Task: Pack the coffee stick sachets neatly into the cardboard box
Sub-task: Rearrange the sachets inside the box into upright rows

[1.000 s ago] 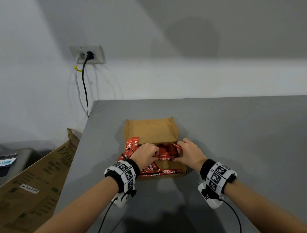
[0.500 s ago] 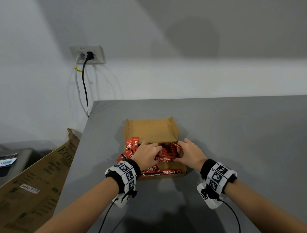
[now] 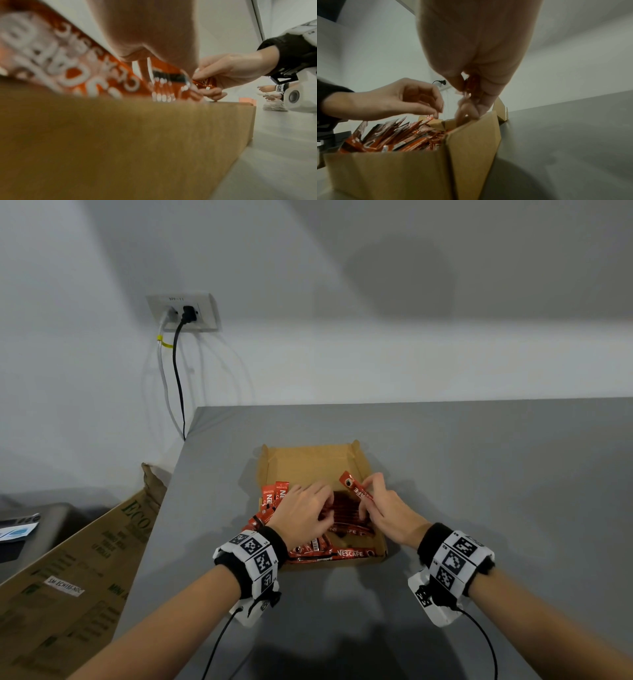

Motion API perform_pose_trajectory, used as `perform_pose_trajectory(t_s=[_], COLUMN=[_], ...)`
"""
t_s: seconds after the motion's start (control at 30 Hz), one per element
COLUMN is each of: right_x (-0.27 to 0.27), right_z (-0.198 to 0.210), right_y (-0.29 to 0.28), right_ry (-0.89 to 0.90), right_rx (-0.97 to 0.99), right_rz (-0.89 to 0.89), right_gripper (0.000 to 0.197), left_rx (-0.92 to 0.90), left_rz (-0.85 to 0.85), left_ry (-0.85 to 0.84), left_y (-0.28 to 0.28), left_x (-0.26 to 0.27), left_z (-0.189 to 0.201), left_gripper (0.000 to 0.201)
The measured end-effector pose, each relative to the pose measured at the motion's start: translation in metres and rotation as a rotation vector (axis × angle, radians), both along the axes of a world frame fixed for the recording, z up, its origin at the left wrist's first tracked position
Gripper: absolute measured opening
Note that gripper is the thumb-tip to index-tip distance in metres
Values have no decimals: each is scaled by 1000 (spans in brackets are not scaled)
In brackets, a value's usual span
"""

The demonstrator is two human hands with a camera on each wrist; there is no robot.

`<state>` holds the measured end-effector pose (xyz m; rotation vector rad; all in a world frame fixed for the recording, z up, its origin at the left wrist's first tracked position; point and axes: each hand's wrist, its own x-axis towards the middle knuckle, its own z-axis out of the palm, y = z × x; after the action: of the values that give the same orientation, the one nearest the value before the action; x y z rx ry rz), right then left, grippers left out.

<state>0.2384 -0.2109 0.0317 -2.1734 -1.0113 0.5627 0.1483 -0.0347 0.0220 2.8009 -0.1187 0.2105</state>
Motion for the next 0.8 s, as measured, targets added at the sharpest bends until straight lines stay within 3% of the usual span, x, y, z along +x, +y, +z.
perform_pose_trajectory(t_s=[0.17, 0.27, 0.43, 0.53, 0.6, 0.8], right_x=[1, 3, 4, 0, -4, -8], right_z=[2, 1, 5, 7, 9, 10], right_y=[6, 7, 3, 8, 14, 19], right_ry=[-15, -38, -15, -113, -88, -55], right_rx=[-29, -26, -19, -8, 30, 201], right_rz=[84, 77, 66, 68, 63, -25], right_gripper=[16, 15, 21, 18, 14, 9], left_rx=[-227, -203, -336, -316, -318, -405], left_rz=[38, 12, 1, -120, -164, -145], left_ry=[-73, -88, -186, -248, -278, -306], left_y=[-2, 1, 8, 5, 3, -6], left_x=[3, 5, 1, 2, 4, 8], left_z=[15, 16, 11, 14, 16, 23], left_gripper=[47, 30, 19, 18, 19, 28])
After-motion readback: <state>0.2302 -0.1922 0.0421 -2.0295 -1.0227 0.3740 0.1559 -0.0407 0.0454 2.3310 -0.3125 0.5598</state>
